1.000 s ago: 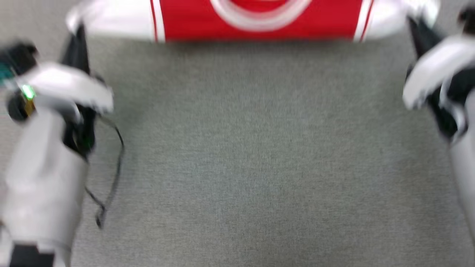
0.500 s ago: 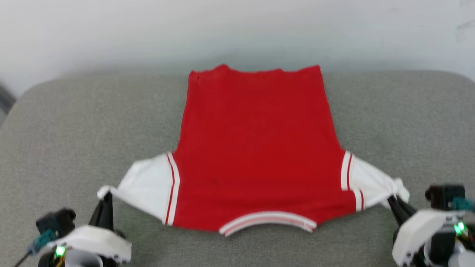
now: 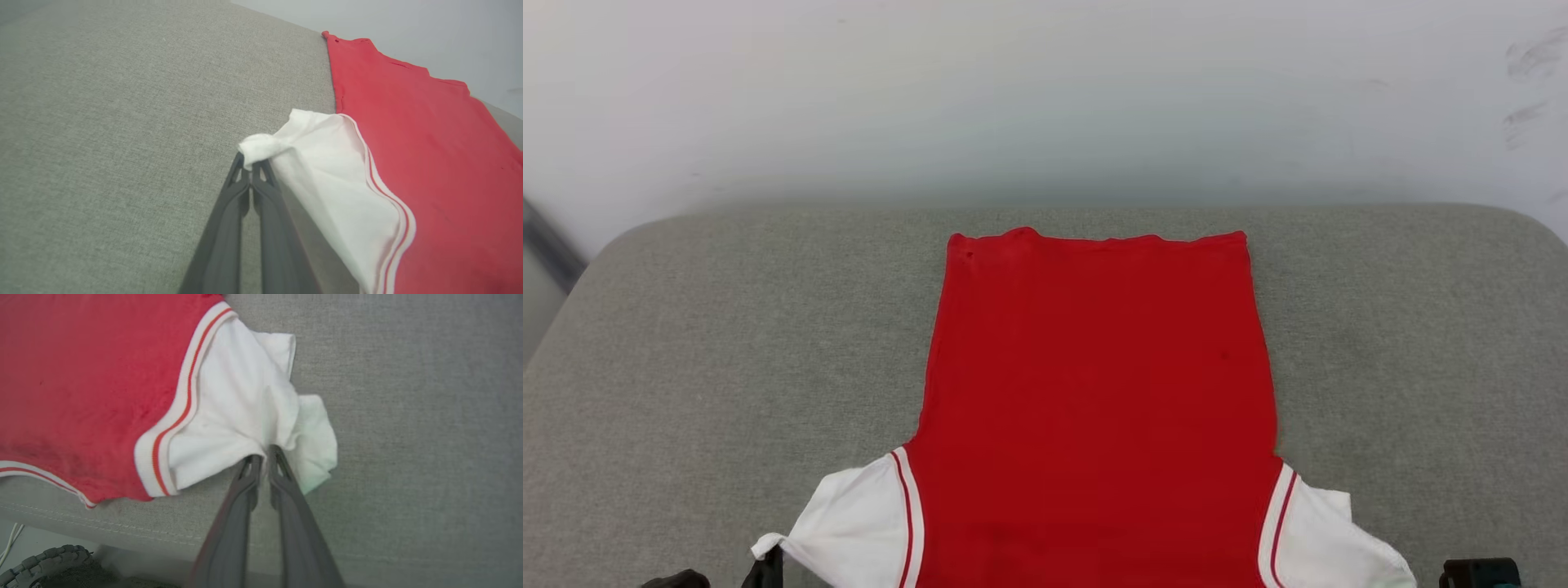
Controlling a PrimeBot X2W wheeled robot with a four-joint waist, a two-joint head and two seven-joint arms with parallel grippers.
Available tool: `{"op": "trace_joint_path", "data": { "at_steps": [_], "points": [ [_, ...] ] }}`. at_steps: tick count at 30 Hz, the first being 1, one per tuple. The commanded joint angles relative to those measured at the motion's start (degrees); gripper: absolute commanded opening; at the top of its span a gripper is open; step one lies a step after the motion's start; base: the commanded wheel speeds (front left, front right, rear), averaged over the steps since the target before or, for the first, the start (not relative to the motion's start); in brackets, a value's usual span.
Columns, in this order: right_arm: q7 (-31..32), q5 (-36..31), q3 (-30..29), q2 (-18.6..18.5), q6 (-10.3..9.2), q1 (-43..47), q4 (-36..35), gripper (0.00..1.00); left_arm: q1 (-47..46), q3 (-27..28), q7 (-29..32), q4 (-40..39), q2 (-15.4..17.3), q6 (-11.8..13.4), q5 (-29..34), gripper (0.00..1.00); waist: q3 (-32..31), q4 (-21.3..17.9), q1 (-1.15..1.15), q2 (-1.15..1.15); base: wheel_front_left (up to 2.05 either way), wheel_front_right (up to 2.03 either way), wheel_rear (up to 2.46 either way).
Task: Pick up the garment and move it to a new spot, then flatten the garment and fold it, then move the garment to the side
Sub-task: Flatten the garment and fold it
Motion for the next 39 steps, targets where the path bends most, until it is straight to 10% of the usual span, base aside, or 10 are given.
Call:
{"op": "trace_joint_path", "data": {
  "at_steps": [1, 10, 27, 39],
  "points": [
    [0.53, 0.37, -0.12, 0.07, -0.09, -0.02, -0.60, 1.00, 0.47, -0.22, 0.18, -0.96, 0.49, 0.47, 0.49, 0.00, 0.08, 0.27, 0.02, 0.00, 0.00, 0.00, 0.00],
    [1.01, 0.93, -4.86, -1.48, -0.08, -11.22, -4.32, 1.00, -2.83, -1.80, 1.08, -7.65, 1.58, 1.66, 3.16, 0.00, 3.14, 1.83, 0.02, 0.00, 0.00, 0.00, 0.00],
    [17.75, 1.46, -9.58, -9.10, -0.07, -55.99, 20.59, 1.00, -20.04, -7.28, -1.50, -13.72, -2.19, -2.42, 7.12, 0.00, 24.79, 11.61, 0.02, 0.00, 0.00, 0.00, 0.00],
    [26.70, -0.73, -9.00, -11.57, -0.07, -69.83, 28.96, 1.00, -27.21, -10.08, -3.76, -12.88, -5.37, -5.88, 8.69, 0.00, 33.67, 17.93, 0.02, 0.00, 0.00, 0.00, 0.00]
  ]
}}
